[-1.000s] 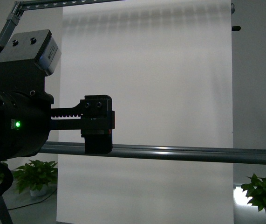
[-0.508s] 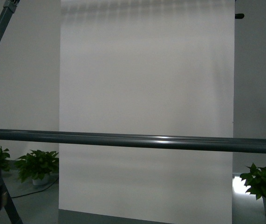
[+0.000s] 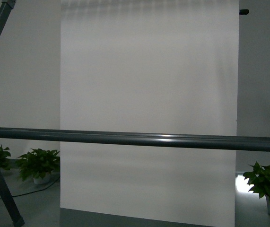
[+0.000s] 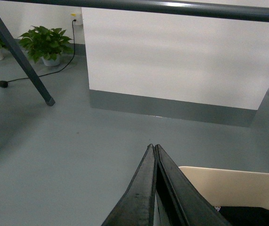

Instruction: Move hamper under clothes hanger

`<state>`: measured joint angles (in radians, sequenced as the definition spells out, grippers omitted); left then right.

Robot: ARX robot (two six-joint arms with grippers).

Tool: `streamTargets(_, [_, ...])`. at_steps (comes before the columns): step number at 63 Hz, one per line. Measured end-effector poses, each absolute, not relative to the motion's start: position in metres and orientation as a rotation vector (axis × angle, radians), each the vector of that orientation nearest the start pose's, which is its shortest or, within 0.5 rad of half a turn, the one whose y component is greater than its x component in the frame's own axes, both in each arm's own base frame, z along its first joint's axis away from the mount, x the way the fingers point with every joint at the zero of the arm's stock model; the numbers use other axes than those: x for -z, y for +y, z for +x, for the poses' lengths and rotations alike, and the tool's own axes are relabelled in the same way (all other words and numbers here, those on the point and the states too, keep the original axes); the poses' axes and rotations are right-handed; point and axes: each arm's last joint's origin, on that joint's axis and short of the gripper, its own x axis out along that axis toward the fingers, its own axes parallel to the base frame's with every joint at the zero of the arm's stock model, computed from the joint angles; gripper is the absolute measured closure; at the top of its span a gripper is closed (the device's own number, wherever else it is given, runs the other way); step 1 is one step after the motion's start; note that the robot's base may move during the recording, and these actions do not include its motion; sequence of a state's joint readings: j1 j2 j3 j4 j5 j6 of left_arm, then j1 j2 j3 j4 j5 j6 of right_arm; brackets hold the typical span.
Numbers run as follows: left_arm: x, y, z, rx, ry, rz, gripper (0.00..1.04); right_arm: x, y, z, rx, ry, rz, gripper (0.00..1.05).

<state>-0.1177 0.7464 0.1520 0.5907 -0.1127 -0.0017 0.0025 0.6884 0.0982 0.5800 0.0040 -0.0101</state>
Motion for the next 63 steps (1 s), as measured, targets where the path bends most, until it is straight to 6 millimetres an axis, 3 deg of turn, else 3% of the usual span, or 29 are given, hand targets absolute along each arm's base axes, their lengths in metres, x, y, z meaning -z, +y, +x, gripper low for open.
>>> streamTargets(19, [-0.183,-0.001,0.142,-0.001,0.004,-0.002,1.01,-0.177,0.0,0.135,0.0,0.007,-0.01,1.03])
streamTargets(31, [-0.177,0.0,0.132,0.003,0.005,-0.002,1.01,-0.167,0.0,0.128,-0.001,-0.001,-0.01,1.03])
streamTargets(63, [-0.173,0.0,0.117,0.003,-0.021,-0.002,1.01,-0.169,0.0,0.114,-0.001,-0.01,-0.01,1.03])
